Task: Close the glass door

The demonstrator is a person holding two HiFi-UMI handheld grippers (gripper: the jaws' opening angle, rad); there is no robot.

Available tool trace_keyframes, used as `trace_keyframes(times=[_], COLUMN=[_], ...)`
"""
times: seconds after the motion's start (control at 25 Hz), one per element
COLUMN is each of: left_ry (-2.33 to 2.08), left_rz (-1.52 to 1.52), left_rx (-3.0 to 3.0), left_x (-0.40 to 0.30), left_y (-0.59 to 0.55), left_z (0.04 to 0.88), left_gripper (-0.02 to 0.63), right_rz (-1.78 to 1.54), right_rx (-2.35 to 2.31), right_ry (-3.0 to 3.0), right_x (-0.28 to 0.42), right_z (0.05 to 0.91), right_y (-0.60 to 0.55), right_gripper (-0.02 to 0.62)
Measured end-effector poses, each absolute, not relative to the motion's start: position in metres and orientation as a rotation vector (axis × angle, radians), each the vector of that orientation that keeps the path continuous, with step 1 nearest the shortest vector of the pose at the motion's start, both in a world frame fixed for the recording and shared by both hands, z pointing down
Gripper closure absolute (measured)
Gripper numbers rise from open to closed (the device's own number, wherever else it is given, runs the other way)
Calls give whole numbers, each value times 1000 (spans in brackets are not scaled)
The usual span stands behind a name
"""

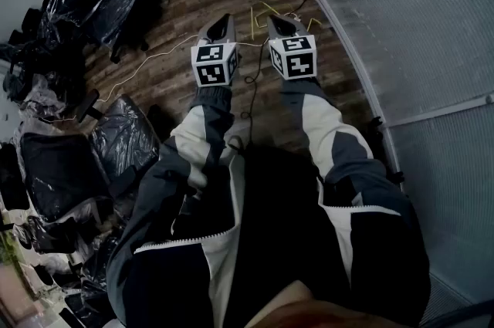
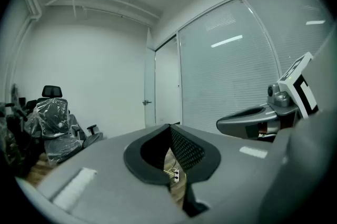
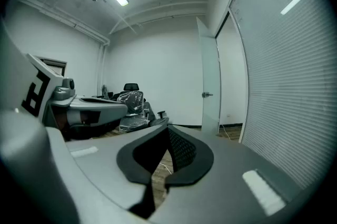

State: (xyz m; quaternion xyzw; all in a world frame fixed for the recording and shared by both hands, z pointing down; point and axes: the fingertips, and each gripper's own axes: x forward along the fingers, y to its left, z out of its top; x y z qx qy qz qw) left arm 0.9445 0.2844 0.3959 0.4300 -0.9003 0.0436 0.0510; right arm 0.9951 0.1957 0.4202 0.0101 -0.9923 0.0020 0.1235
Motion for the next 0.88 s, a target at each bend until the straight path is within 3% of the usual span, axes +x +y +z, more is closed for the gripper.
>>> trace_keyframes(times=[0.88], left_ry=[-2754], left_rz=[95], left_rx=[1284], left_x=[821], left_y=[371], left_z=[400], left_gripper=[603], right_rz=[31], right_rx=[4], right_ry=[-2896], right_x=[873], right_z=[421], right_y=[286], right_gripper=[592])
